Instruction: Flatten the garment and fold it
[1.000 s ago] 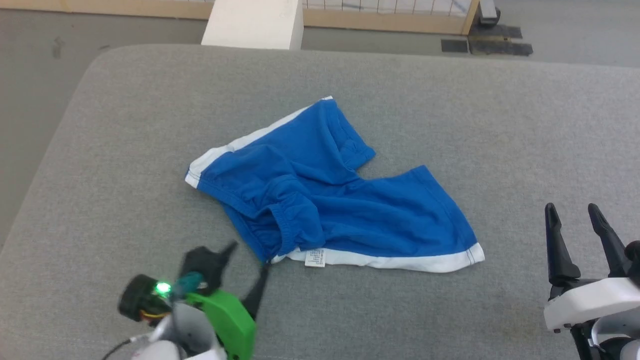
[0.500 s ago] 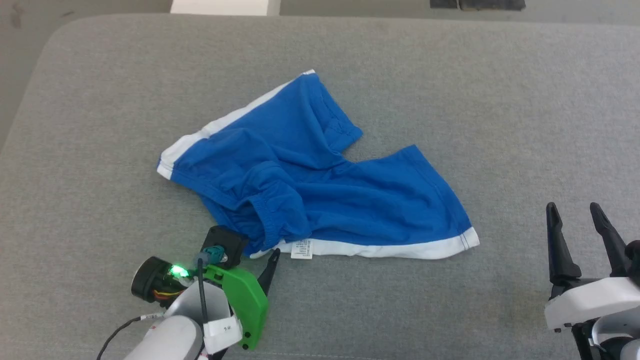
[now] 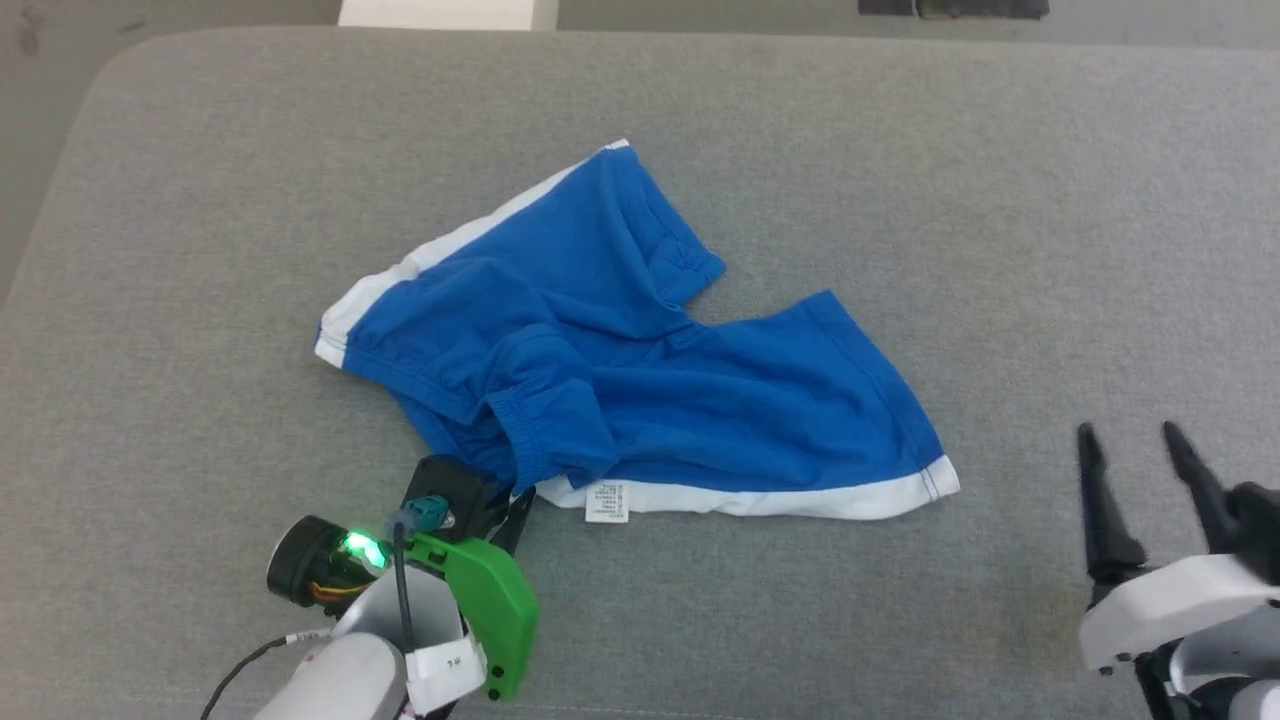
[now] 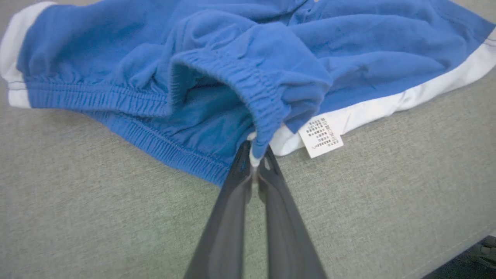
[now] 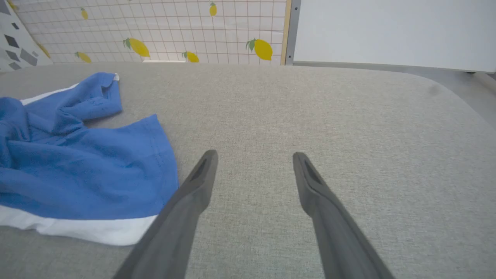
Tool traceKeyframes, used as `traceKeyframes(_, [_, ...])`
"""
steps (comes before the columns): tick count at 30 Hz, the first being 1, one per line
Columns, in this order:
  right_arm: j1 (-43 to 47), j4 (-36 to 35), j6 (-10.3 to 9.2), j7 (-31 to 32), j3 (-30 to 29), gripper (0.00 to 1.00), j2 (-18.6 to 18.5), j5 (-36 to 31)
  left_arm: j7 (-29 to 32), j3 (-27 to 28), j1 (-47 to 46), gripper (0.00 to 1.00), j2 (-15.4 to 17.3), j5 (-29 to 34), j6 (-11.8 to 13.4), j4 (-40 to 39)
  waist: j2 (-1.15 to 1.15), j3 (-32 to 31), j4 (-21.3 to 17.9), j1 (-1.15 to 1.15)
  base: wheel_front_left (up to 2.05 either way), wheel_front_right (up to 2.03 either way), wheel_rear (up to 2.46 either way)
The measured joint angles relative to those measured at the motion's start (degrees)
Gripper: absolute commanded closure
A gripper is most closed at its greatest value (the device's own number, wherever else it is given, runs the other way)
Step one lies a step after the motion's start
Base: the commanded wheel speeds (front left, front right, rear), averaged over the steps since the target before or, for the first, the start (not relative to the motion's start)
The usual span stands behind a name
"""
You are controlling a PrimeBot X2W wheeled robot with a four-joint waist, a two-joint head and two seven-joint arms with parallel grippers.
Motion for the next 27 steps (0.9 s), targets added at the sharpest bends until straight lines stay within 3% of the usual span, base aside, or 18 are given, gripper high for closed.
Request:
traceKeyframes(10, [0.82, 1.56, 0.01, 17.11, 10.04, 0.00, -7.25, 3.92, -0.75, -0.12, 0.52, 1.00, 1.03, -0.04, 0.24, -4.56, 0.00, -1.93, 3.29, 0.00, 0.00, 0.00, 0.00])
traceKeyframes(14, [-1.16, 4.11, 0.01, 22.80, 11.92, 0.00, -8.18, 4.52, -0.73, -0.71, 0.52, 1.00, 1.11, 0.29, 0.25, -5.52, 0.00, -1.83, 4.50, 0.00, 0.00, 0.00, 0.00])
traceKeyframes(27, [-8.98, 14.12, 0.00, 24.14, 14.85, 0.00, -9.12, 4.17, -0.65, -2.52, 0.49, 1.00, 1.25, 0.54, -0.03, -6.01, 0.00, 0.19, 6.93, 0.01, 0.00, 0.00, 0.00])
